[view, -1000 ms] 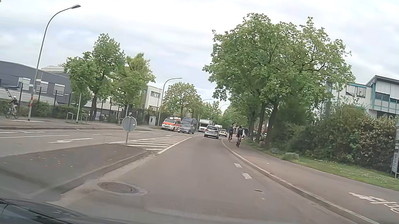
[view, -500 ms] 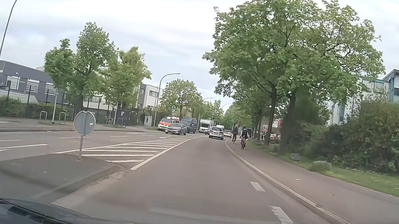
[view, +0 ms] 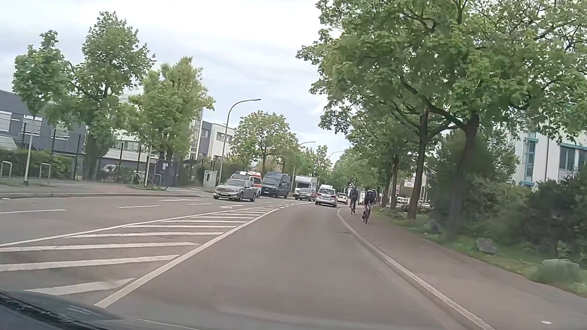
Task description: Follow the waypoints while adhering to traffic rules and regulations
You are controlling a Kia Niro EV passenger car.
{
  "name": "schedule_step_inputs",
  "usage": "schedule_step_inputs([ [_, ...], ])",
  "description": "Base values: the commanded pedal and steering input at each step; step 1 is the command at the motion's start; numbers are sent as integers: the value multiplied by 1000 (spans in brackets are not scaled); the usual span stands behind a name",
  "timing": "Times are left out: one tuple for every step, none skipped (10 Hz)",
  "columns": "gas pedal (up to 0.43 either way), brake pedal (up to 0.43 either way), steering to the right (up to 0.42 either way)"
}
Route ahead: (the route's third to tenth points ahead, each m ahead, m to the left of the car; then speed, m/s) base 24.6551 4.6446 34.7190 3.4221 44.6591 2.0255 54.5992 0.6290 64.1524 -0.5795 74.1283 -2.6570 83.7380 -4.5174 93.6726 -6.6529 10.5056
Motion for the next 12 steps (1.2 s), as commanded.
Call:
schedule_step_inputs([
  [118,0,-3],
  [118,0,-3],
  [118,0,-3],
  [118,0,-2],
  [118,0,-1],
  [118,0,0],
  [118,0,1],
  [118,0,3],
  [118,0,5],
  [118,0,5],
  [118,0,5],
  [118,0,6],
])
